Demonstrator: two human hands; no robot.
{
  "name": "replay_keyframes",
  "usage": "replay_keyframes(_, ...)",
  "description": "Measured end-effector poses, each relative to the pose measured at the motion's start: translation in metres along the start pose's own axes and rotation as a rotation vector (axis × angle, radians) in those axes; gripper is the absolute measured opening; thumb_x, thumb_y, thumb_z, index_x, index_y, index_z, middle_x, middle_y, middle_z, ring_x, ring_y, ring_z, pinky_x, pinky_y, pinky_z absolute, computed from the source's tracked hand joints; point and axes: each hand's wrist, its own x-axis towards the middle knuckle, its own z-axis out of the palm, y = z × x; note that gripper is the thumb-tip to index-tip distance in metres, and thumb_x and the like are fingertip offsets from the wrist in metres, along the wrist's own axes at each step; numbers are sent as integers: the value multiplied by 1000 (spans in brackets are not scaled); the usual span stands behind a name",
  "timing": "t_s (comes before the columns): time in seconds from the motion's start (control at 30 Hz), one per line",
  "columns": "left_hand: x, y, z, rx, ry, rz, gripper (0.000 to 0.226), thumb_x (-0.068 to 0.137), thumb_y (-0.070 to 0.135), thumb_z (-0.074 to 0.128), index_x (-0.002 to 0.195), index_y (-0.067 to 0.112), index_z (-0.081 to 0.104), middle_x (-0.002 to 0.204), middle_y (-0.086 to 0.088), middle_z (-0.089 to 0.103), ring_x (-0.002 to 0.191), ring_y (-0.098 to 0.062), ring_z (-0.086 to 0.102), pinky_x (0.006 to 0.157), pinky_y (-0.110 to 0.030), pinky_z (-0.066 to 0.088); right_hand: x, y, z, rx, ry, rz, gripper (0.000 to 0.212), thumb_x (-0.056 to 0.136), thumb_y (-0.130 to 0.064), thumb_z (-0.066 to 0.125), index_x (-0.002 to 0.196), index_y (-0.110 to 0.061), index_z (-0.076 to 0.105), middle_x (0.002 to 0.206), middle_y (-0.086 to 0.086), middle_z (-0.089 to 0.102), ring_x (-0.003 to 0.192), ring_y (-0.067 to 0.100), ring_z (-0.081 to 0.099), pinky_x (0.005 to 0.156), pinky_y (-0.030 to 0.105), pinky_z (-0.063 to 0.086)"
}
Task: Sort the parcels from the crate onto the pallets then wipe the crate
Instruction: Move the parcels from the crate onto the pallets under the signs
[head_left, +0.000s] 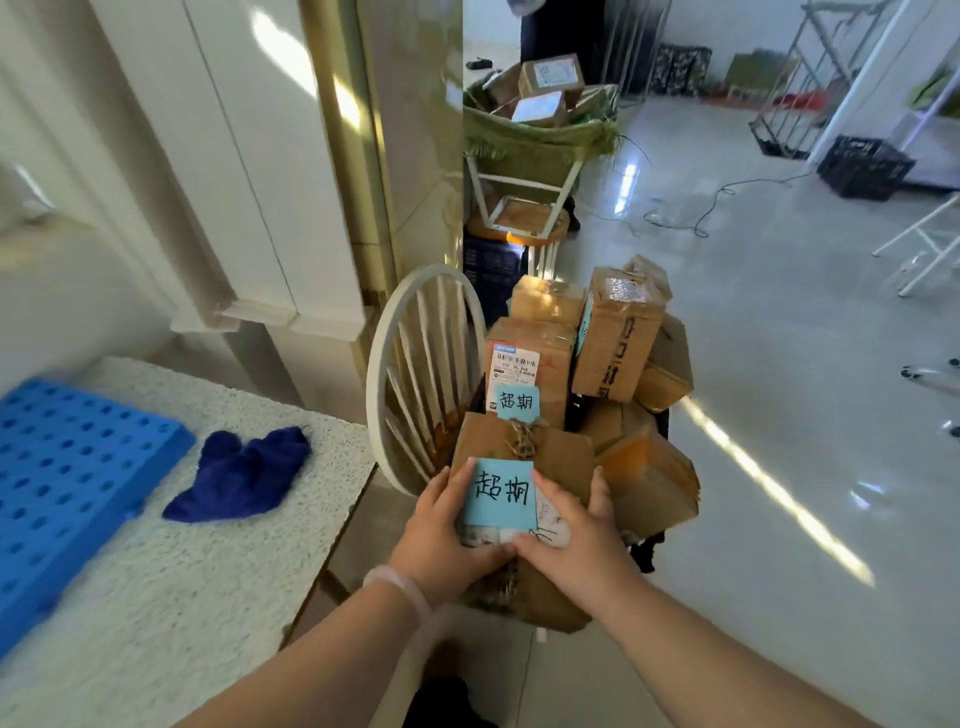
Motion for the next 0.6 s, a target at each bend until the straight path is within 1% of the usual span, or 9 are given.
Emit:
replay_keyframes(0.1,-42,1,0,-19,99,20,101,71,61,75,145,59,6,159,16,4,147,-17,15,120,-41,26,-30,-4,0,-31,13,-111,74,85,-50,69,144,-58,25,156,-12,-26,148,23,13,115,39,32)
replay_keyframes(0.2,-88,-4,-5,-41,192,-4,101,70,63,75,143,61,5,159,18,3,147,-19,15,118,-44,28,-58,-13,11,-59,-20,-207,72,85,-49,69,143,-58,27,156,-13,-28,148,23,13,114,38,33)
replay_keyframes(0.27,-119,-11,-12,-66,258,-25,104,68,65,75,145,59,7,158,19,6,145,-18,18,117,-43,32,-74,-23,24,-85,-46,-270,72,85,-50,69,143,-60,26,154,-16,-29,148,22,16,112,35,36)
replay_keyframes(0.33,-150,-21,-19,-84,332,-37,105,68,63,77,148,54,9,157,17,8,144,-16,20,117,-40,33,-90,-35,41,-110,-67,-333,73,85,-52,68,143,-60,24,153,-18,-30,147,20,17,111,35,38)
replay_keyframes(0.47,-212,-50,-37,-92,499,-83,105,67,64,77,150,49,14,158,12,14,144,-15,22,118,-42,30,-117,-65,84,-182,-140,-431,74,83,-58,65,144,-60,22,152,-21,-31,147,22,16,114,40,37)
replay_keyframes(0.53,-240,-66,-49,-109,566,-124,105,67,63,77,150,48,14,158,11,15,144,-15,22,118,-41,28,-131,-84,107,-237,-168,-470,75,82,-63,62,144,-61,20,152,-20,-31,147,24,15,113,42,38)
replay_keyframes(0.6,-267,-82,-63,-127,629,-156,105,66,64,77,150,48,15,158,11,15,144,-14,22,118,-41,28,-146,-108,128,-299,-200,-515,75,83,-64,59,145,-61,18,153,-16,-32,147,24,16,113,42,38)
